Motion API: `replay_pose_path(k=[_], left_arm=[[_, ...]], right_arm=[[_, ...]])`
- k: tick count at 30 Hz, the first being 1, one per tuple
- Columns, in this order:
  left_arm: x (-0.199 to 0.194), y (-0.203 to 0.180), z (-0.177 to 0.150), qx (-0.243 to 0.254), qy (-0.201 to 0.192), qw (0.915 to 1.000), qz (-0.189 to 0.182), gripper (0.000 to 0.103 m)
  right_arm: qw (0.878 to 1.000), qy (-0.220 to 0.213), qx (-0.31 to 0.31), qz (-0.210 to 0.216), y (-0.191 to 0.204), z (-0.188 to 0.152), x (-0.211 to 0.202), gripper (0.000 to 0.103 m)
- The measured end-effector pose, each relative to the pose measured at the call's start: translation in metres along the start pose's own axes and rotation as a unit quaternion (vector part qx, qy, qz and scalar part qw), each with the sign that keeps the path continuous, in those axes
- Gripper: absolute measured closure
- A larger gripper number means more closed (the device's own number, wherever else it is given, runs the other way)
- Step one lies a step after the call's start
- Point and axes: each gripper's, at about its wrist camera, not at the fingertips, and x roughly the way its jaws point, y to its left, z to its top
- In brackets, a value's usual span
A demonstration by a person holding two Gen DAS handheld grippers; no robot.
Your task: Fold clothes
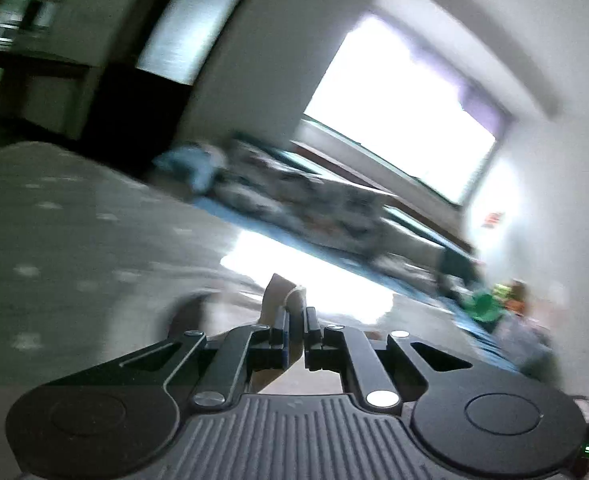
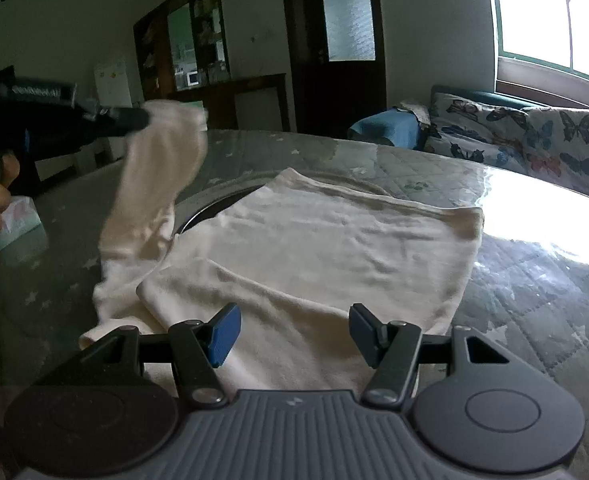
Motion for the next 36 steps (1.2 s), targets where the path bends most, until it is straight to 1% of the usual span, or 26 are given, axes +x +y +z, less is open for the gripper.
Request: replay_pose_path(k=[2, 6, 9, 10, 11, 13, 15, 17, 18, 21, 24, 27, 29, 30, 31, 34, 36], left_arm=[[0.009, -0.018, -0.007, 0.014, 0.009, 0.9994, -0.03, 0.096], [0.031, -0.044, -0.027, 0.025, 0.042, 0.9963, -0.07, 0.096], [0.043, -0.055, -0.044, 0.037, 0.076, 0.9925, -0.089, 0.095], [0.046, -0.057, -0.049, 0.042, 0.089, 0.991, -0.091, 0.094], [0.048, -0.059, -0.054, 0.048, 0.1, 0.9893, -0.095, 0.09], [0.047, -0.057, -0.059, 0.059, 0.11, 0.9882, -0.089, 0.084], [0.047, -0.051, -0.058, 0.069, 0.114, 0.9872, -0.087, 0.081], [0.041, -0.043, -0.054, 0.075, 0.114, 0.9864, -0.091, 0.074], [0.035, -0.04, -0.053, 0.085, 0.11, 0.9865, -0.086, 0.073], [0.015, -0.029, -0.052, 0.124, 0.095, 0.9858, -0.061, 0.073], [0.002, -0.011, -0.053, 0.158, 0.089, 0.9832, -0.02, 0.073], [-0.012, 0.006, -0.056, 0.188, 0.094, 0.9775, 0.013, 0.073], [-0.02, 0.013, -0.061, 0.21, 0.102, 0.9722, 0.025, 0.073], [-0.022, 0.014, -0.064, 0.221, 0.104, 0.9692, 0.029, 0.073], [-0.024, 0.014, -0.068, 0.234, 0.107, 0.9658, 0.031, 0.073], [-0.023, 0.011, -0.081, 0.28, 0.115, 0.9525, 0.039, 0.073], [-0.021, 0.009, -0.088, 0.304, 0.116, 0.9449, 0.041, 0.073]], right_arm=[[1.0, -0.002, 0.009, 0.002, -0.003, -0.001, -0.002, 0.042], [0.999, 0.0, 0.031, 0.01, -0.009, -0.005, -0.004, 0.042], [0.999, 0.008, 0.036, 0.016, -0.01, -0.008, -0.003, 0.042], [0.999, 0.01, 0.036, 0.017, -0.011, -0.009, -0.003, 0.042], [0.999, 0.012, 0.037, 0.017, -0.011, -0.01, -0.002, 0.042], [0.999, 0.016, 0.037, 0.018, -0.011, -0.011, -0.001, 0.042], [0.999, 0.02, 0.037, 0.02, -0.012, -0.012, -0.001, 0.042], [0.999, 0.024, 0.037, 0.022, -0.012, -0.014, 0.001, 0.042], [0.999, 0.026, 0.038, 0.023, -0.013, -0.014, 0.001, 0.041], [0.998, 0.028, 0.047, 0.027, -0.015, -0.015, 0.001, 0.042], [0.997, 0.024, 0.069, 0.033, -0.019, -0.015, -0.001, 0.042], [0.995, 0.024, 0.092, 0.039, -0.023, -0.014, -0.001, 0.05], [0.994, 0.028, 0.098, 0.036, -0.024, -0.014, 0.0, 0.058], [0.994, 0.028, 0.101, 0.034, -0.025, -0.013, 0.0, 0.066], [0.994, 0.028, 0.103, 0.032, -0.026, -0.013, 0.0, 0.073], [0.993, 0.025, 0.11, 0.029, -0.028, -0.01, -0.001, 0.086], [0.993, 0.021, 0.112, 0.029, -0.028, -0.007, -0.003, 0.09]])
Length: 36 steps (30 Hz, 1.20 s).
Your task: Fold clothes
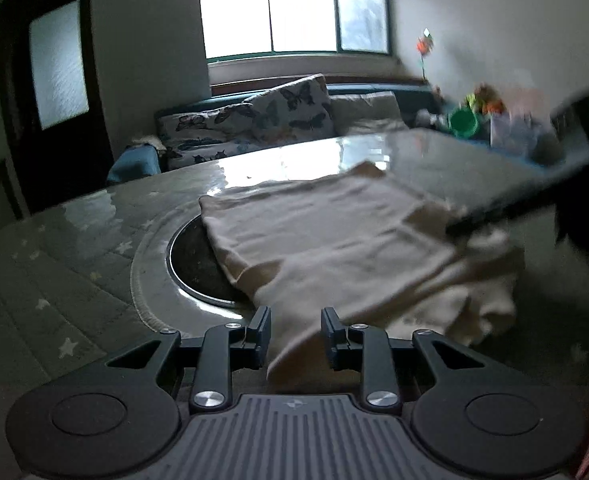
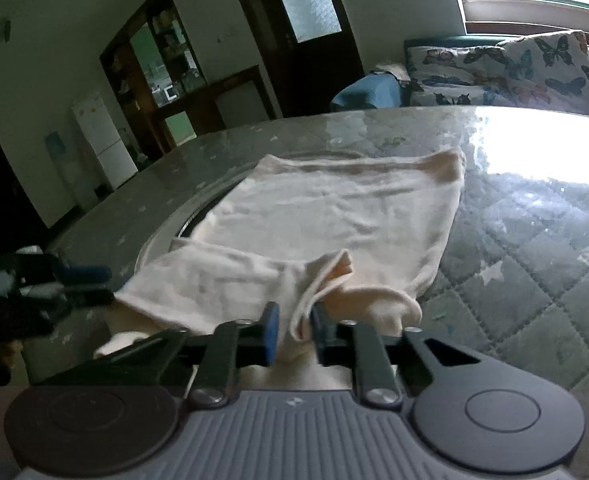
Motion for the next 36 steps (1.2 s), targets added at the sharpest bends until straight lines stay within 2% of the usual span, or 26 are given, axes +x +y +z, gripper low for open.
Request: replay_pose_path(k=[7, 10, 11, 17, 19, 21, 25, 26, 28, 29, 31, 32, 33, 36], left_arm=[[0.005, -0.011, -0.007, 0.053, 0.007, 0.9983, 0.023, 0.074], [0.007, -0.013, -0.011, 0.064, 0.011, 0.9974, 0.03, 0.082], [0.008, -0.013, -0.011, 0.065, 0.014, 0.9972, 0.035, 0.092], [-0.007, -0.002, -0.007, 0.03, -0.012, 0.9983, 0.048, 0.098], [-0.013, 0.005, -0.006, 0.019, -0.019, 0.9988, 0.04, 0.098], [-0.014, 0.004, -0.008, 0.029, -0.014, 0.9987, 0.039, 0.098], [-0.009, 0.005, -0.013, 0.043, 0.008, 0.9983, 0.039, 0.094], [-0.007, 0.007, -0.014, 0.041, 0.013, 0.9983, 0.039, 0.094], [-0.007, 0.011, -0.014, 0.032, 0.017, 0.9987, 0.037, 0.094], [-0.007, 0.012, -0.014, 0.029, 0.016, 0.9988, 0.036, 0.093], [-0.008, 0.011, -0.013, 0.032, 0.013, 0.999, 0.031, 0.089], [-0.009, 0.009, -0.012, 0.037, 0.008, 0.9988, 0.03, 0.08], [-0.01, 0.006, -0.012, 0.044, 0.003, 0.9986, 0.03, 0.076], [-0.009, -0.001, -0.011, 0.064, -0.004, 0.9974, 0.034, 0.075]], right_arm=[[1.0, -0.022, -0.011, 0.017, 0.014, 0.013, -0.008, 0.093], [0.999, -0.033, -0.016, 0.023, 0.02, 0.017, -0.015, 0.094], [0.999, -0.037, -0.019, 0.025, 0.023, 0.019, -0.017, 0.094], [0.997, -0.072, -0.011, 0.028, 0.033, 0.026, -0.042, 0.095], [0.996, -0.08, -0.016, 0.025, 0.035, 0.027, -0.048, 0.096], [0.997, -0.074, -0.013, 0.022, 0.033, 0.024, -0.048, 0.095], [0.999, -0.041, -0.013, -0.005, 0.024, 0.013, -0.033, 0.088], [0.999, -0.034, -0.008, -0.008, 0.02, 0.01, -0.03, 0.085], [1.0, -0.022, 0.005, -0.011, 0.013, 0.005, -0.024, 0.069], [1.0, -0.016, 0.008, -0.013, 0.01, 0.004, -0.02, 0.067], [1.0, -0.006, 0.01, -0.017, 0.007, 0.0, -0.013, 0.066], [1.0, -0.002, 0.01, -0.018, 0.006, -0.002, -0.009, 0.066], [1.0, 0.001, 0.01, -0.019, 0.006, -0.003, -0.006, 0.066], [1.0, 0.014, 0.01, -0.019, 0.006, -0.008, 0.004, 0.068]])
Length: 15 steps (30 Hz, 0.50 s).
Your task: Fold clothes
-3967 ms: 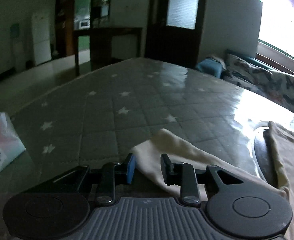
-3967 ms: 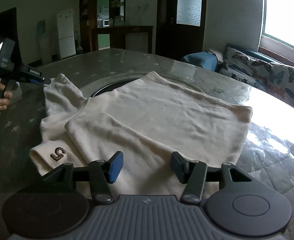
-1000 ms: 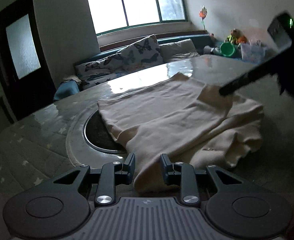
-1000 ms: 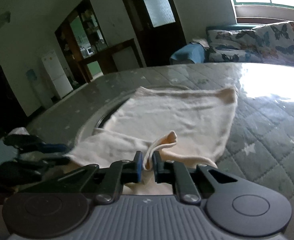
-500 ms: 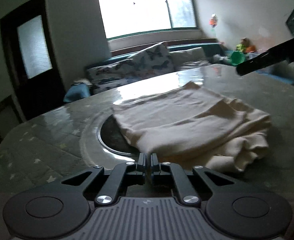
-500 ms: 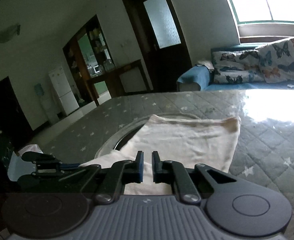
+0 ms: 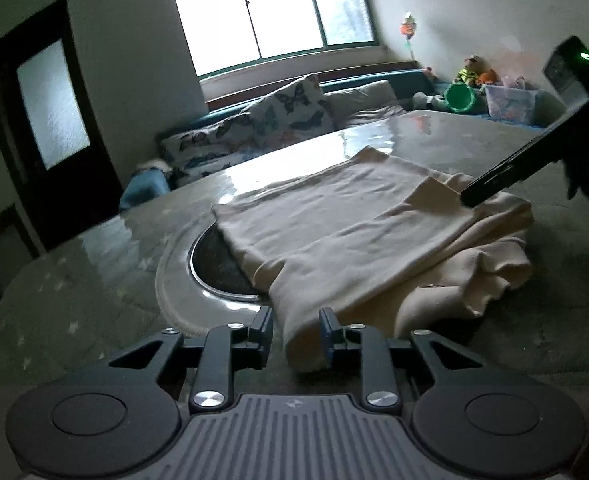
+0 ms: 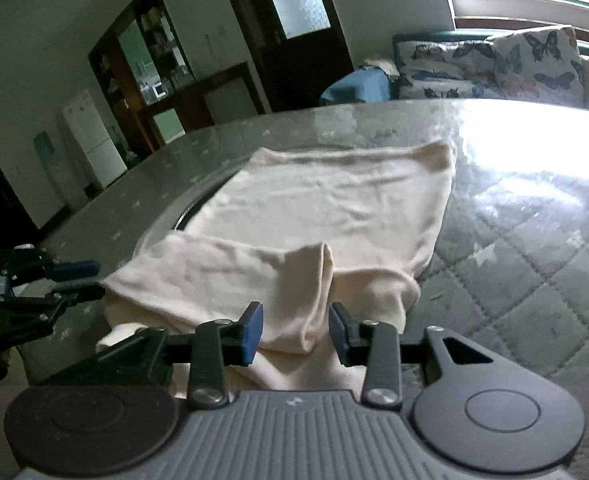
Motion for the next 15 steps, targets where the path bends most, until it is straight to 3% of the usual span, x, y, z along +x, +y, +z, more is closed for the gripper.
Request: replay_pose_path(k=[3, 4, 9, 15], left_arm=[[0.007, 0.001, -0.001, 0.002, 0.013, 0.9999, 0.009, 0.09], [0.008, 0.003, -0.001, -0.003, 0.016, 0.9998, 0.01, 0.095], [-0.001, 0.01, -0.001, -0.016, -0.002, 0.9999, 0.007, 0.098], [0.001, 0.015, -0.005, -0.004, 0.025, 0.9996, -0.014, 0.095]], right_arm=[[1.0, -0.001, -0.009, 0.003, 0.005, -0.001, 0.001, 0.095], [1.0, -0.005, -0.011, 0.005, 0.007, 0.0, -0.002, 0.097], [0.999, -0.033, 0.0, 0.03, 0.012, 0.008, -0.024, 0.1], [1.0, 0.008, -0.011, 0.003, 0.009, -0.003, -0.023, 0.095]])
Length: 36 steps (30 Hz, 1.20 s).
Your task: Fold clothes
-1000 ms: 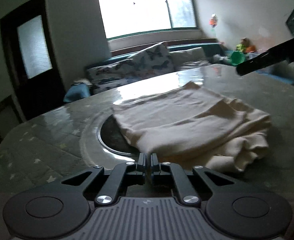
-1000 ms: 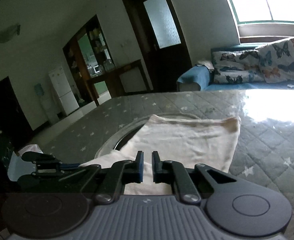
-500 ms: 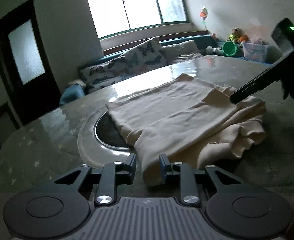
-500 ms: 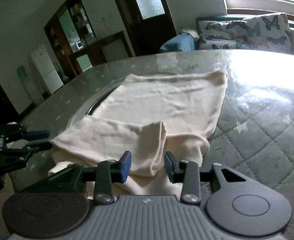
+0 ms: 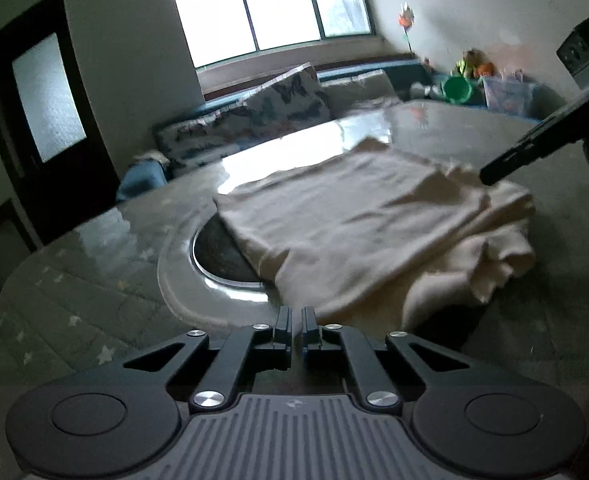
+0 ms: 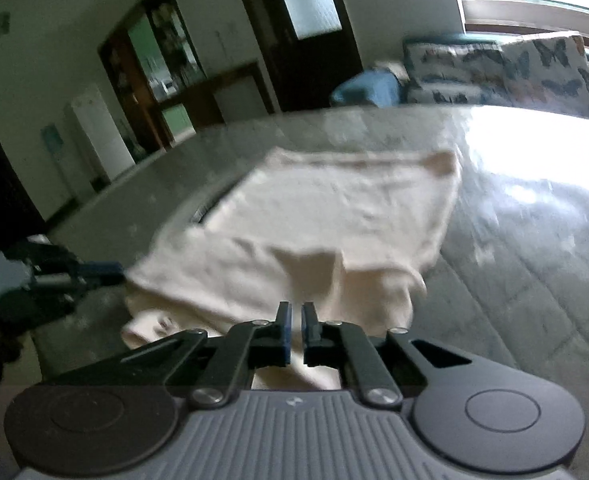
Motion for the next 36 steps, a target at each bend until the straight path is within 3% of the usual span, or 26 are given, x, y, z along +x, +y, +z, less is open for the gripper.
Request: replay_pose_path(k=[5, 9, 13, 19, 21, 26, 32, 36], left_arm=[[-0.009, 0.025, 0.016, -0.075, -0.024, 0.9968, -0.016, 0.095], [0.006, 0.028, 0.041, -0.116, -0.037, 0.992, -0.034, 0.095], [0.04, 0.015, 0.058, -0.131, -0.02, 0.99, -0.048, 0.095], [0.081, 0.026, 0.049, -0.172, 0.029, 0.9846, -0.014, 0.095], [0.08, 0.031, 0.042, -0.177, 0.045, 0.9831, 0.005, 0.095], [0.062, 0.045, 0.031, -0.18, 0.039, 0.9813, 0.056, 0.094], [0.062, 0.034, 0.048, -0.169, 0.008, 0.9856, -0.002, 0.094], [0.086, 0.03, 0.049, -0.159, 0.042, 0.9865, -0.001, 0.094]], right_arm=[[0.999, -0.032, -0.003, -0.007, -0.003, 0.007, -0.012, 0.093], [0.999, -0.044, -0.017, -0.001, 0.001, 0.019, -0.002, 0.089], [0.999, -0.035, -0.041, 0.002, 0.01, 0.02, 0.018, 0.084], [0.999, -0.014, -0.039, 0.004, 0.009, 0.013, 0.04, 0.079], [0.999, -0.008, -0.037, 0.004, 0.007, 0.011, 0.042, 0.079], [0.999, -0.013, -0.053, 0.003, 0.01, 0.012, 0.039, 0.075], [0.997, -0.027, -0.066, -0.008, 0.014, 0.017, 0.04, 0.071], [0.997, -0.02, -0.065, -0.02, 0.008, 0.017, 0.045, 0.071]])
